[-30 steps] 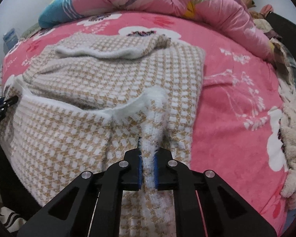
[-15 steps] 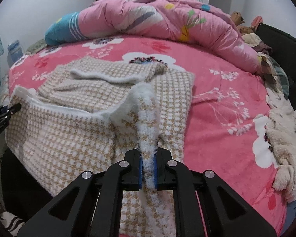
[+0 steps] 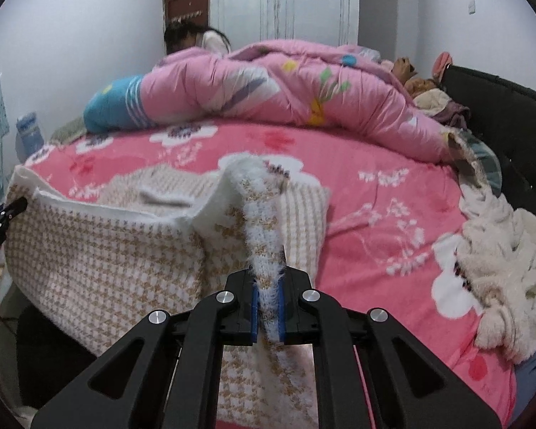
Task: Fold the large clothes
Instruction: 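Lift the held trim edge with the right gripper while the left gripper pinches beside it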
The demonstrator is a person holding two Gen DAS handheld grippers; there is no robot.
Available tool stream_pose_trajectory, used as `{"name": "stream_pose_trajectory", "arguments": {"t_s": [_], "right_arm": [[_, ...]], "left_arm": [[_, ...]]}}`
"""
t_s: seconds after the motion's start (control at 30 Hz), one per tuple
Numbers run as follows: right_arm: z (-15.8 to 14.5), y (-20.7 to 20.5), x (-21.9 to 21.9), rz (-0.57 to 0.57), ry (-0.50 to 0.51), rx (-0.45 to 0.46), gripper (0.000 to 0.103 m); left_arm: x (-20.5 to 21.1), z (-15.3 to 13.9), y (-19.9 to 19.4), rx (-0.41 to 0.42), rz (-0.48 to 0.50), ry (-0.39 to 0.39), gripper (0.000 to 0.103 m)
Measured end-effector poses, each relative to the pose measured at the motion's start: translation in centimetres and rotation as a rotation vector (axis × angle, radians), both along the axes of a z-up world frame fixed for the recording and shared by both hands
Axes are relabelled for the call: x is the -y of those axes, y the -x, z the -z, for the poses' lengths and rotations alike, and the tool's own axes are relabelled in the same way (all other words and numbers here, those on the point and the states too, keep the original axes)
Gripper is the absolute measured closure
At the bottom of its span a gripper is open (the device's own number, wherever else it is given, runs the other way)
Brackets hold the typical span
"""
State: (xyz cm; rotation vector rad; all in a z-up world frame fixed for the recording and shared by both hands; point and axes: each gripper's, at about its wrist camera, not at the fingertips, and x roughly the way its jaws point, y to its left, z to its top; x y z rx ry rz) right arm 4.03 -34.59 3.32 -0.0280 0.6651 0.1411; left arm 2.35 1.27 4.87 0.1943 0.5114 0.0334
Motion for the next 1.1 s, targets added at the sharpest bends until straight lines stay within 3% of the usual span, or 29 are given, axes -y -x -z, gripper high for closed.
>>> {"name": "stream_pose_trajectory", "arguments": {"t_s": [0.23,0.37,0.5,0.67,0.73,0.77,0.8,0.83,0.87,0.97,1.1], "right_arm": [[-3.0,-6.4,0.5,-0.007,0.008,0.073,0.096],[-3.6,-12.6,0.6,-0.008,-0.028,0.075,0.095],[-0.8,-21.0,-0.1,0.0,-0.024,-0.002,0.095],[6.6,-28.4,-0.2,0.014,-0.056,-0.182,0.095],[9.7,-30.5,1.1,0.015,-0.167,-0.271,0.086],[10.8,-31.0,2.0,0.019,-0.231,-0.301,0.08],[11.7,-31.3,3.3,0.035,-0.317,-0.318,0.063],[12.4,-31.4,4.9,0.059,-0.411,-0.329,0.052],[13.2,-31.4,6.4,0.063,-0.522,-0.345,0.051],[15.4,-31.2,9.6,0.093,-0.758,-0.405,0.051],[15.3,-29.7,11.4,0.175,-0.837,-0.393,0.047]], "left_arm": [[-0.3,-3.6,-7.5,0.046,0.036,-0.012,0.092],[-1.4,-3.4,-15.1,0.003,0.037,0.018,0.092],[-2.7,0.0,-22.7,-0.115,0.036,0.074,0.092],[-4.3,7.9,-30.1,-0.348,-0.006,0.15,0.091],[-5.4,10.3,-31.3,-0.423,-0.021,0.207,0.083],[-5.8,10.9,-31.4,-0.431,-0.029,0.229,0.074],[-6.5,11.1,-31.3,-0.425,-0.043,0.263,0.07],[-7.1,11.3,-31.2,-0.424,-0.048,0.301,0.062],[-7.8,11.3,-31.2,-0.428,-0.052,0.345,0.054],[-10.1,11.6,-30.9,-0.439,-0.077,0.464,0.048],[-12.1,10.0,-29.8,-0.395,-0.111,0.551,0.048]]}}
